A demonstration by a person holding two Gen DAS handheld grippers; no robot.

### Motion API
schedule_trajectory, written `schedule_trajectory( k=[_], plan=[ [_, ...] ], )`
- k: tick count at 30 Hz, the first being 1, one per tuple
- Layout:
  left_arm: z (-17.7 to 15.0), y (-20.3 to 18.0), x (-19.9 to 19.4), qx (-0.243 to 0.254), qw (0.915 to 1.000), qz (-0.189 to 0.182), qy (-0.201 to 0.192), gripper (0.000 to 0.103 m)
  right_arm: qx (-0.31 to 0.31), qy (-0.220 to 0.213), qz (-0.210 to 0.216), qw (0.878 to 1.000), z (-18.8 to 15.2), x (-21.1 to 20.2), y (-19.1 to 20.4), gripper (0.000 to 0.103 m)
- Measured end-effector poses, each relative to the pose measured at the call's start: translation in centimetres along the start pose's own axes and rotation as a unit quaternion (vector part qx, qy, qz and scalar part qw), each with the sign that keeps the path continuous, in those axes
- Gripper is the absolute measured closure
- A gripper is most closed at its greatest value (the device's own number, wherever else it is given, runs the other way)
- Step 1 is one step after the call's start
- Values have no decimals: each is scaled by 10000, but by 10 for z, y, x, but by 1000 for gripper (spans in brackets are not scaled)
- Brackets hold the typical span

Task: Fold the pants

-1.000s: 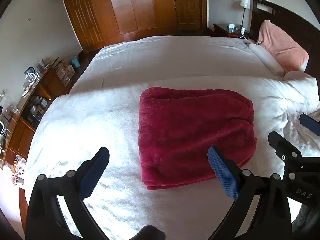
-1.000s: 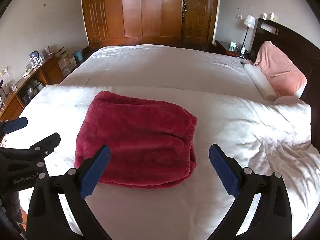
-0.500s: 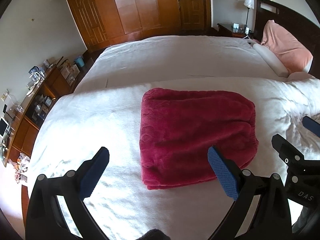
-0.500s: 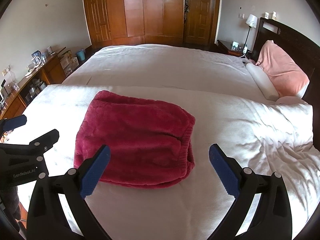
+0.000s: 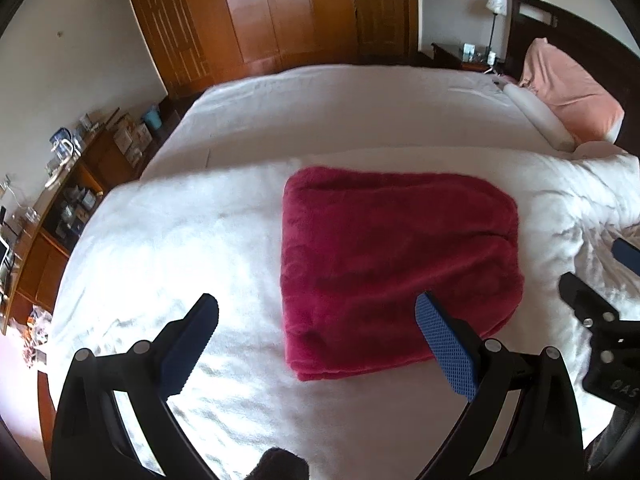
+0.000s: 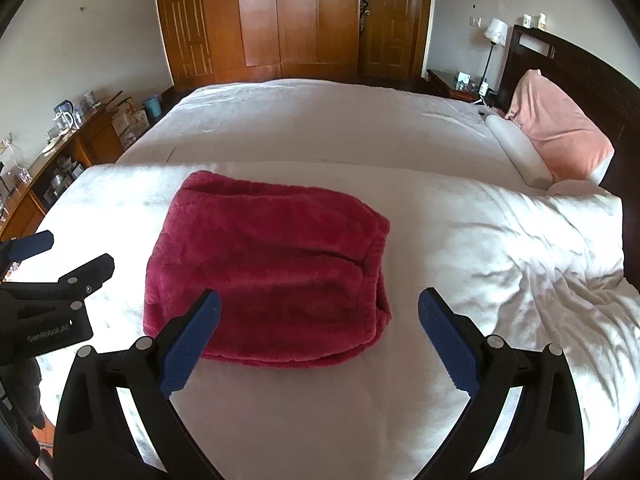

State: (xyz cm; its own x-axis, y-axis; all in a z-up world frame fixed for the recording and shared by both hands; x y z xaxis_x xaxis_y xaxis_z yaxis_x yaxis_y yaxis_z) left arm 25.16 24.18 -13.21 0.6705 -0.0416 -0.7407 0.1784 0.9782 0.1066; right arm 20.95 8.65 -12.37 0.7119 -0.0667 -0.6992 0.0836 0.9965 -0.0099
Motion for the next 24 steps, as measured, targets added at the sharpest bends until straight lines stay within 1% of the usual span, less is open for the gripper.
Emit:
schedule_trajectory(
  k=[1,3,4,6,8,9,11,12,13,14,17,19,20,22,23,24],
  plan=[
    [-3,3,5,-11,10000,29,58,5,9,52,-16,10000,-3,3,1,3],
    [-17,18,24,-103,9994,97,300,5,34,172,-19,9998,-11,9,4,3],
    [-25,24,33,-141,9989,142,414,5,55,304,-3,9995,-19,15,7,3],
    [-53,50,64,-258,9953,367,861,5,55,593,-3,9982,-39,28,12,3],
    [-84,81,93,-401,9885,625,1321,5,37,883,-6,9961,-58,39,16,3],
    [-106,106,110,-568,9817,817,1621,5,30,1068,-10,9943,-71,45,18,3],
    [-137,151,131,-927,9688,1141,1994,5,24,1339,-56,9910,-90,54,19,3],
    [-154,183,140,-1176,9594,1385,2157,5,33,1480,-90,9889,-100,59,19,3],
    [-166,208,146,-1372,9519,1563,2249,5,53,1595,-114,9871,-108,62,18,3],
    [-180,244,153,-1659,9411,1794,2338,5,72,1676,-139,9857,-114,65,18,3],
    [-205,314,166,-2292,9179,2137,2434,5,77,1912,-273,9811,-132,76,19,3],
    [-222,369,177,-2912,8998,2227,2366,5,51,1942,-371,9802,-141,81,18,3],
    [-226,389,184,-3147,8951,2179,2286,5,62,1965,-431,9795,-145,84,17,3],
    [-233,419,197,-3497,8885,2037,2163,5,118,2016,-525,9780,-153,89,12,3],
    [-237,432,204,-3658,8840,1986,2127,5,146,2044,-573,9771,-156,91,9,3],
    [-242,447,212,-3841,8775,1983,2078,5,168,2063,-649,9762,-161,93,6,3]
  ],
)
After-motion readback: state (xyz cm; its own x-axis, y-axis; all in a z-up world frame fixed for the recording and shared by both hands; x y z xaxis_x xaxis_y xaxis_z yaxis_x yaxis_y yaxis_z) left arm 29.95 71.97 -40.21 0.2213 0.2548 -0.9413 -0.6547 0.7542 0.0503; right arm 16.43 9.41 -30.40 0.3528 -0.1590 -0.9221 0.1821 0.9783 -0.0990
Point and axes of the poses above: each gripper's, at about its wrist camera, not at the fingertips, and x roughly the way its jaws point, y to its left, z to its top, the point moved 7 cm from there along x, roughly the way its jaws point, and after that the axes turned 5 degrees about -y, right-handed, at the moved point
